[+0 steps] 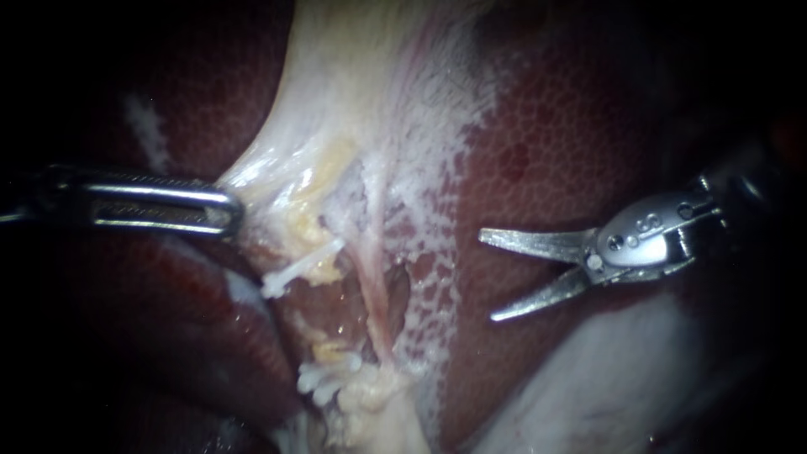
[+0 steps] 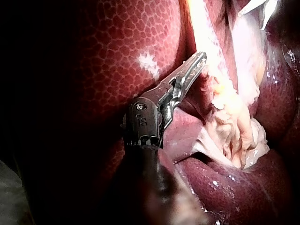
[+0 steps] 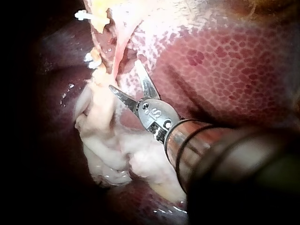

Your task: Go back from the cut left tube

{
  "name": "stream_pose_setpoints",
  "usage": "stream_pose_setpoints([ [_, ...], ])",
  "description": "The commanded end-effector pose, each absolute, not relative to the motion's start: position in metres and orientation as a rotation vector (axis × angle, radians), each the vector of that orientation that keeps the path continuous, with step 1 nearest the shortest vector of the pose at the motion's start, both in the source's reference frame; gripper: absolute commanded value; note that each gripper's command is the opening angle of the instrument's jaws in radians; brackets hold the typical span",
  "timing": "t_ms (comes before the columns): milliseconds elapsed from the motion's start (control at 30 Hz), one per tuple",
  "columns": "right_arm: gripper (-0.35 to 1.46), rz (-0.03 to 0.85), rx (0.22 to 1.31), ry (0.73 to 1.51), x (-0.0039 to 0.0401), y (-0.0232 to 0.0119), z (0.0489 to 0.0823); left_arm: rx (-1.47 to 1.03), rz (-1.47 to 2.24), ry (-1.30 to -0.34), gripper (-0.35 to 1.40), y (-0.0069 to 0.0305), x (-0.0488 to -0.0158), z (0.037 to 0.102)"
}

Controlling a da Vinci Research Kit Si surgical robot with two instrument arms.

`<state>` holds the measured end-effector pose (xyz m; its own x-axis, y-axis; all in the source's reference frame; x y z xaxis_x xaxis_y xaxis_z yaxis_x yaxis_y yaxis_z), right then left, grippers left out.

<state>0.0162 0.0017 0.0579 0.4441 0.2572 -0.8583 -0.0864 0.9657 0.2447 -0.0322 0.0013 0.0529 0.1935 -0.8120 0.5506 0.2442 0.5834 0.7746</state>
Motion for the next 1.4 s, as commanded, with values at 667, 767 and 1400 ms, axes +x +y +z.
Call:
stream_pose_setpoints([
  [667, 1.43, 0.16, 0.149, 1.097, 0.0159, 0.002, 0.0584, 0.588, -0.771, -1.141, -0.35, -0.0007, -0.0354, 0.0597],
  [767, 1.43, 0.155, 0.146, 1.097, 0.0157, 0.0021, 0.0585, 0.595, -0.767, -1.136, -0.35, -0.0012, -0.0362, 0.0606],
  [1400, 1.43, 0.155, 0.147, 1.097, 0.0155, 0.0022, 0.0587, 0.613, -0.761, -1.124, -0.35, -0.0018, -0.0374, 0.0614],
])
